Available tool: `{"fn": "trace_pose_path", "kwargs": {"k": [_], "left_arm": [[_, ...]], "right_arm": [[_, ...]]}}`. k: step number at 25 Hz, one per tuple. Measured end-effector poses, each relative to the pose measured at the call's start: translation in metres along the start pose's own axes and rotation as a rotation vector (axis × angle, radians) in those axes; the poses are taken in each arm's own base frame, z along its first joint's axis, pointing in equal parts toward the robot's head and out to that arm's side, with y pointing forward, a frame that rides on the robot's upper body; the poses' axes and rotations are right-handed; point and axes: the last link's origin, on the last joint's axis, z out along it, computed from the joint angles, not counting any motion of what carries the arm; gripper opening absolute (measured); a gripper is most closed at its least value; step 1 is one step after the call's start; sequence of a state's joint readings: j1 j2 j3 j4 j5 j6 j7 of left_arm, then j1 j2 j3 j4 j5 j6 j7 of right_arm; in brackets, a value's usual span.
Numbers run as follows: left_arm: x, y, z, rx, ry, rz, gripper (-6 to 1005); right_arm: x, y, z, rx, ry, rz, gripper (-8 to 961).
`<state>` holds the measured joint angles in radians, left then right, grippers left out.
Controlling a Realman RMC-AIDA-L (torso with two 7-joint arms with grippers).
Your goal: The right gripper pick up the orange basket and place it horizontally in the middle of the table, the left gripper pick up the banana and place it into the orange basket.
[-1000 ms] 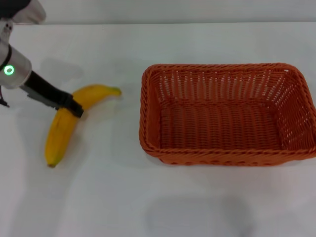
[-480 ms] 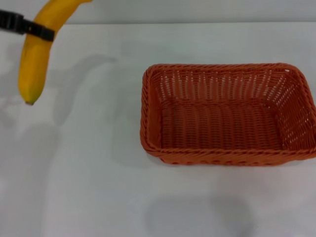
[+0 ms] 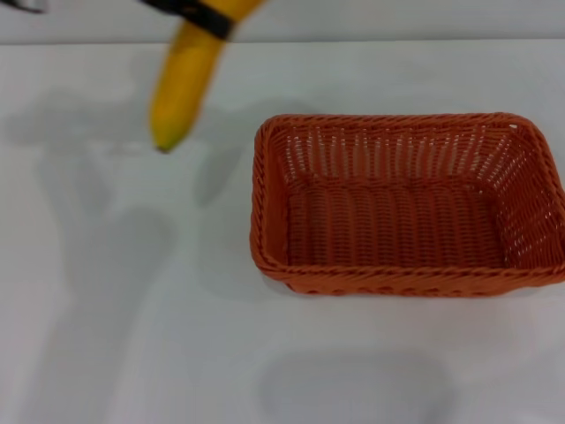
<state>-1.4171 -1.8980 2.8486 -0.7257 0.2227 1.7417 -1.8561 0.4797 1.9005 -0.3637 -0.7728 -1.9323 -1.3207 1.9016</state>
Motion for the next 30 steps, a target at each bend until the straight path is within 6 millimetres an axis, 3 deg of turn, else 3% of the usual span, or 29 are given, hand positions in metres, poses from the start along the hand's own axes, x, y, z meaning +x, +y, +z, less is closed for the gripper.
{"fn": "trace_pose_path", "kwargs": {"k": [8, 14, 21, 26, 30], "left_arm": [[0.025, 0.050, 0.085, -0.039, -0.157, 0.136, 501], [0.030, 0.079, 0.120, -0.109, -0.228, 0.174, 501], [0.034, 0.085, 0.133, -0.099, -0.231, 0.190, 500], [0.037, 0.072, 0.128, -0.049, -0.176, 0.191, 699], [0.035, 0.052, 0.112, -0.018, -0.050, 0.177, 828]], "right_arm": [[0.006, 0.003, 0.001, -0.015, 0.014, -0.017, 790], [0.011, 0.002, 0.000, -0.016, 0.019, -0.020, 791], [0.015, -0.002, -0.004, -0.006, 0.020, -0.019, 790], [0.016, -0.007, -0.013, 0.012, 0.012, -0.014, 791], [0.018, -0.010, -0.018, 0.026, -0.008, -0.035, 791]]}}
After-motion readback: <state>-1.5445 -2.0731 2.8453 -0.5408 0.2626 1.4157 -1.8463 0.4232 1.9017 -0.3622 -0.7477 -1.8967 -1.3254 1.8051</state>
